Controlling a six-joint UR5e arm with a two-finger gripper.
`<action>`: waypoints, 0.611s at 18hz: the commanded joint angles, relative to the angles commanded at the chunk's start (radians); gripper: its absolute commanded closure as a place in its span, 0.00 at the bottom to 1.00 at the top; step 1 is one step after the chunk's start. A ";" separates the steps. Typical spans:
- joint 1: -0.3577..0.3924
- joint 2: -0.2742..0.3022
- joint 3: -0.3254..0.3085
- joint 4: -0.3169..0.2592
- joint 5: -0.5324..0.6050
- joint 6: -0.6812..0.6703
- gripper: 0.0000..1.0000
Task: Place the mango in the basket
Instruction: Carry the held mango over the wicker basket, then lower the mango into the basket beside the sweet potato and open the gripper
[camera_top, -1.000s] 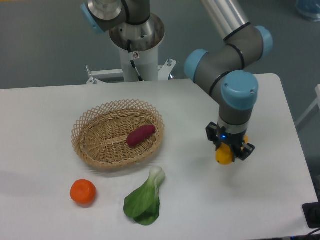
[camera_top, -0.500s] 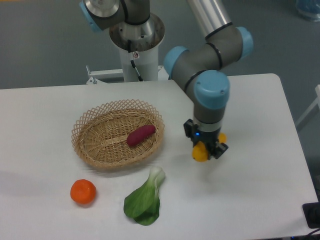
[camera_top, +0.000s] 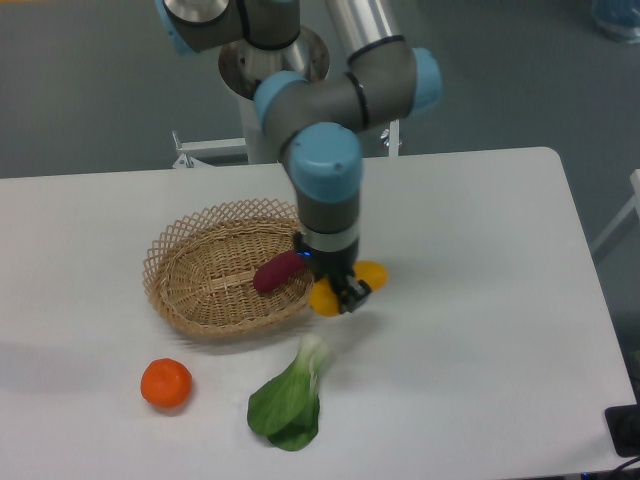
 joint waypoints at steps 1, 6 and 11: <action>-0.021 0.003 -0.015 0.003 0.000 -0.002 0.46; -0.130 0.009 -0.077 0.037 0.012 -0.067 0.46; -0.218 0.015 -0.097 0.058 0.012 -0.113 0.45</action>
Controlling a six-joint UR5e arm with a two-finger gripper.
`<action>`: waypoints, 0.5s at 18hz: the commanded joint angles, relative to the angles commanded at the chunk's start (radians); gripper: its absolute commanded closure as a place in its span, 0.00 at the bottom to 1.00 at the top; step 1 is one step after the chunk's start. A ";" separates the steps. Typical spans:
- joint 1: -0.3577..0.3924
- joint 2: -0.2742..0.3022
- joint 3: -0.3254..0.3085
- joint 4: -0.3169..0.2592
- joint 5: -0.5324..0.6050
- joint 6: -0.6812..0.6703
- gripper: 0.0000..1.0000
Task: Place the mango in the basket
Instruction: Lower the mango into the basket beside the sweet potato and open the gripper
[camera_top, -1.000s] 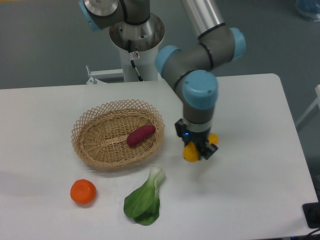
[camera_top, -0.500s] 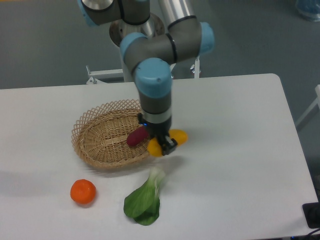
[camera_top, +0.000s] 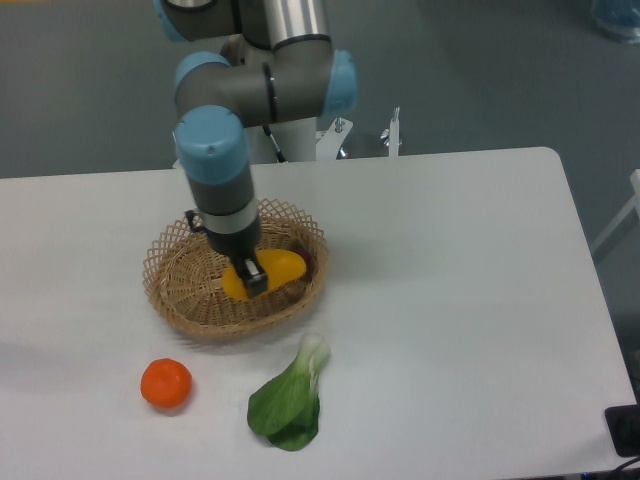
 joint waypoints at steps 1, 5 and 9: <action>-0.015 -0.003 0.000 0.009 0.000 -0.002 0.45; -0.057 -0.028 -0.003 0.029 0.000 -0.051 0.43; -0.075 -0.047 -0.020 0.032 0.000 -0.078 0.31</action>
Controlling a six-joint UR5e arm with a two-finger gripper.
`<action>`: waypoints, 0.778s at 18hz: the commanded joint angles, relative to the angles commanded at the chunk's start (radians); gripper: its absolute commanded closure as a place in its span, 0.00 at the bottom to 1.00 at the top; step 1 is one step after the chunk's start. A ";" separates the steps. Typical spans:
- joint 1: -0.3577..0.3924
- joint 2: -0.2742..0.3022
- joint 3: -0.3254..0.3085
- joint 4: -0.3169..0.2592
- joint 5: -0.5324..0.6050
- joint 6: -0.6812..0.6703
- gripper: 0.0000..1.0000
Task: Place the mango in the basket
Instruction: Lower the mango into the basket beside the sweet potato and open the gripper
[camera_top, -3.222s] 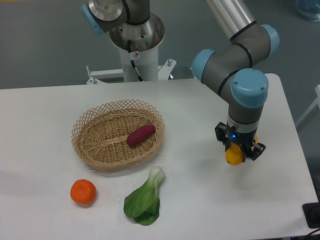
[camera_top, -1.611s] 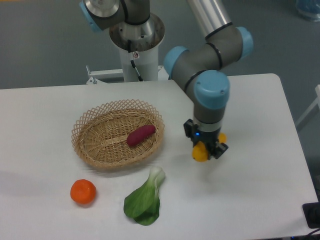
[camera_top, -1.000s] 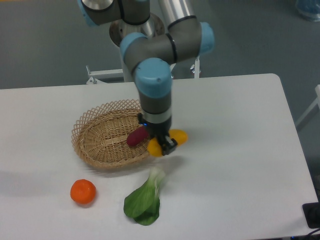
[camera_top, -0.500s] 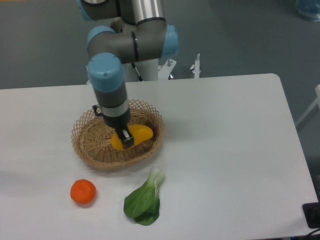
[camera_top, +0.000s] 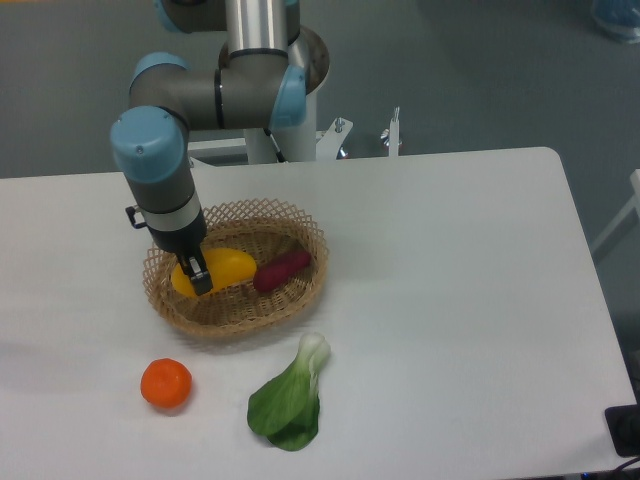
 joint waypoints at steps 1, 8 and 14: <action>-0.002 -0.005 -0.002 0.000 0.000 -0.015 0.27; 0.003 -0.002 0.003 0.040 -0.008 -0.083 0.00; 0.119 -0.005 0.035 0.037 -0.006 -0.083 0.00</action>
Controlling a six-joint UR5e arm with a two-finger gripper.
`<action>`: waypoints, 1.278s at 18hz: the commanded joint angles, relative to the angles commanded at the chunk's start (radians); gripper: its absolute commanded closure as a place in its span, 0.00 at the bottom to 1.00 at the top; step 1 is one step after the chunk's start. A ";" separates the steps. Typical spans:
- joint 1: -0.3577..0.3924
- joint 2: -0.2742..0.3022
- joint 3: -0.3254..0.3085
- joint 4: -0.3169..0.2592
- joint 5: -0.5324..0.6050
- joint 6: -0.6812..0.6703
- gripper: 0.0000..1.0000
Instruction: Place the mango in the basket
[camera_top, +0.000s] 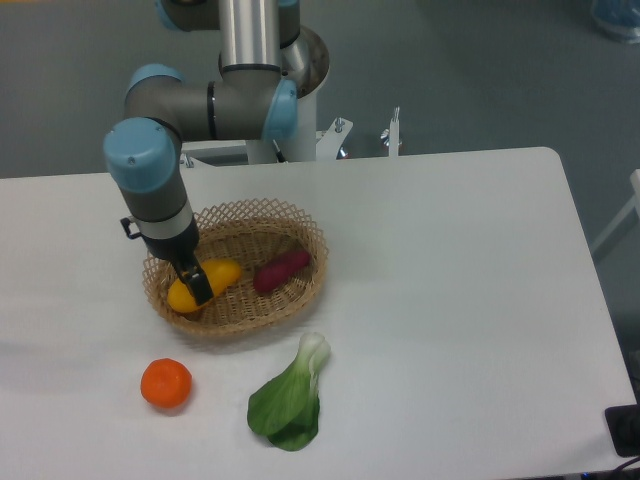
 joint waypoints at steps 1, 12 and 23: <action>0.031 0.003 0.009 -0.003 -0.002 0.003 0.00; 0.258 -0.018 0.092 -0.009 -0.002 0.123 0.00; 0.444 -0.106 0.242 -0.169 0.003 0.356 0.00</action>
